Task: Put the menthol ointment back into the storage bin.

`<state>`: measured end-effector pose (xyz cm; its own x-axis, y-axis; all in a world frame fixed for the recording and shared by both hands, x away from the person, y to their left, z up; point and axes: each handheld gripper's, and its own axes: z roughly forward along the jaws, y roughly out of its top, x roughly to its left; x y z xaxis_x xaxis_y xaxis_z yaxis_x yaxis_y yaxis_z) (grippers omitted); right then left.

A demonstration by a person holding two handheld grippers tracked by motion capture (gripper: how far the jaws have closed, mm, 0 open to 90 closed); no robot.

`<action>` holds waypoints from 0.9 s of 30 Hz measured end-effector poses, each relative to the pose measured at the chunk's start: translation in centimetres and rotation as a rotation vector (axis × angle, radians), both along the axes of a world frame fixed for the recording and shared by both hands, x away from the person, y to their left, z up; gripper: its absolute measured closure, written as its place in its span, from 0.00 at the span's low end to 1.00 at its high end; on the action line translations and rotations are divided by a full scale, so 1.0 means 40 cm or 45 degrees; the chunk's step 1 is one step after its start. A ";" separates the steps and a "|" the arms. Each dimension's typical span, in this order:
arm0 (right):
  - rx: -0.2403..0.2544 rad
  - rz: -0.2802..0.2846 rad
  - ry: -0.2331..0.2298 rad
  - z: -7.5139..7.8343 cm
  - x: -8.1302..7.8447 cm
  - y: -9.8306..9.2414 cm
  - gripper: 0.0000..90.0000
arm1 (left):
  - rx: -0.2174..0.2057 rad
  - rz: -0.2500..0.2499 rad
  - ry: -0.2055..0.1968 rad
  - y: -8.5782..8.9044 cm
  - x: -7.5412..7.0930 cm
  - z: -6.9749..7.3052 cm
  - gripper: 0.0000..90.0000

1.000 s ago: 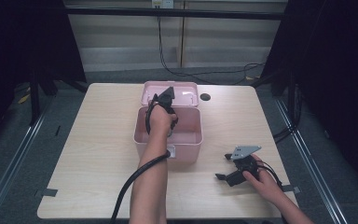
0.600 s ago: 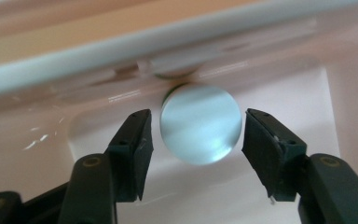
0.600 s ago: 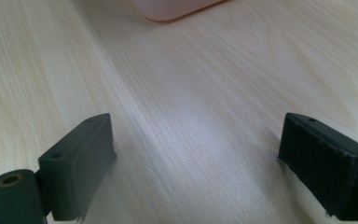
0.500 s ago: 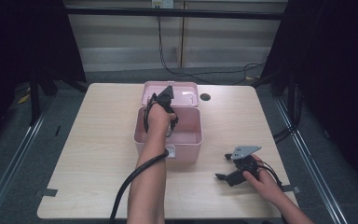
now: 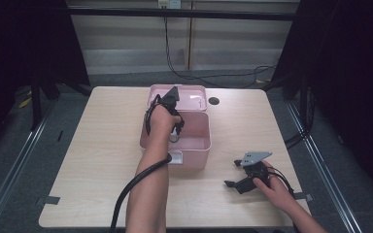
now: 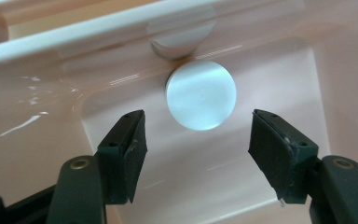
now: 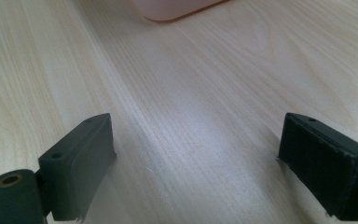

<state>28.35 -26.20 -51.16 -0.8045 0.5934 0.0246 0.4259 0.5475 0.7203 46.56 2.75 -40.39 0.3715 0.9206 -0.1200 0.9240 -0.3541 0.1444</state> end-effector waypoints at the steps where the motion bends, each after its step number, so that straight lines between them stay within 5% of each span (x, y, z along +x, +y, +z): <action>1: 0.000 0.000 0.000 0.000 0.000 0.000 0.11 | 0.003 -0.014 0.003 0.001 -0.001 0.003 0.39; 27: -0.001 -0.001 -0.001 0.000 0.000 0.000 0.11 | -0.016 -0.100 -0.033 0.016 -0.028 0.080 0.23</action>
